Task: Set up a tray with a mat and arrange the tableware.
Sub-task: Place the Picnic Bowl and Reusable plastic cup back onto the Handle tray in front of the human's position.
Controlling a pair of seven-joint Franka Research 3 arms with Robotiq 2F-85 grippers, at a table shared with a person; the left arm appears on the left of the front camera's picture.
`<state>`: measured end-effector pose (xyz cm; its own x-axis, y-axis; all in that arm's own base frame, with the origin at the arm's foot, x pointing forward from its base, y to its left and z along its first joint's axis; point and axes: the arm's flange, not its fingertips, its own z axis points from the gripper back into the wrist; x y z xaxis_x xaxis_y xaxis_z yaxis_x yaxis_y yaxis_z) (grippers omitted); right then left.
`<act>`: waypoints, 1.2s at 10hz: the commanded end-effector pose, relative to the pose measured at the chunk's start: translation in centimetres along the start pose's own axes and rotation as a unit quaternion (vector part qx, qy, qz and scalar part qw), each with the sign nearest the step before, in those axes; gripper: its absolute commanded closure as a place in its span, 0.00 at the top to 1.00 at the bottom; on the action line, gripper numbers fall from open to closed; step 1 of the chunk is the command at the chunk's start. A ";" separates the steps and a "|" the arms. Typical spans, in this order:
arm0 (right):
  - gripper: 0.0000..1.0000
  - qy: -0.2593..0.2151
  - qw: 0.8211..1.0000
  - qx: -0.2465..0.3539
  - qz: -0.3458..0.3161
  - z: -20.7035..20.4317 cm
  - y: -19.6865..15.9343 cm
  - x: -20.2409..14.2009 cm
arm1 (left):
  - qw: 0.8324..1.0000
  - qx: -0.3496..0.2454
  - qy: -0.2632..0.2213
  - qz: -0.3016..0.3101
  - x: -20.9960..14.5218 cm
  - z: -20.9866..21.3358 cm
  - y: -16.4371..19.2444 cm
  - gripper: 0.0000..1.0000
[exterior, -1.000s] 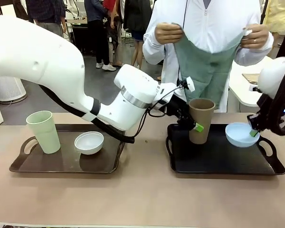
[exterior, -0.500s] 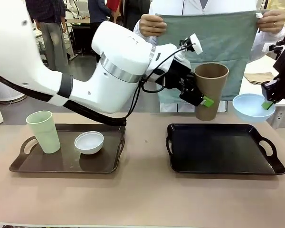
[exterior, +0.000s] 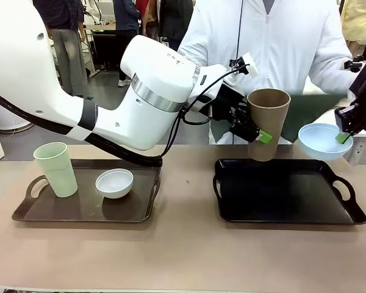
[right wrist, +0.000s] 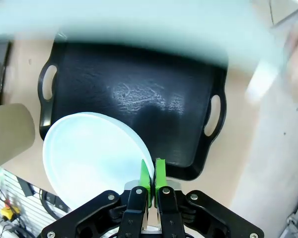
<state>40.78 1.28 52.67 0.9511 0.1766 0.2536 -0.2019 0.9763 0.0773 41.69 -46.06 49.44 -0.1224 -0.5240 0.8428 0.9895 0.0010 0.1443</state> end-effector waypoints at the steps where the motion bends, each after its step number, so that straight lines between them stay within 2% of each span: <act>1: 0.02 -0.008 1.000 0.005 0.001 0.0 0.0 0.2 | 1.000 -0.002 -0.006 -0.008 0.8 0.3 0.1 0.00; 12: 0.02 -0.008 1.000 0.005 0.001 0.0 0.0 0.2 | 1.000 -0.002 -0.006 -0.008 0.8 0.3 0.1 0.00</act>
<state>40.79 1.20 52.68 0.9509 0.1751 0.2551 -0.2009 0.9765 0.0786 41.73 -46.24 49.93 -0.1288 -0.5180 0.8456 0.9886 0.0000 0.1506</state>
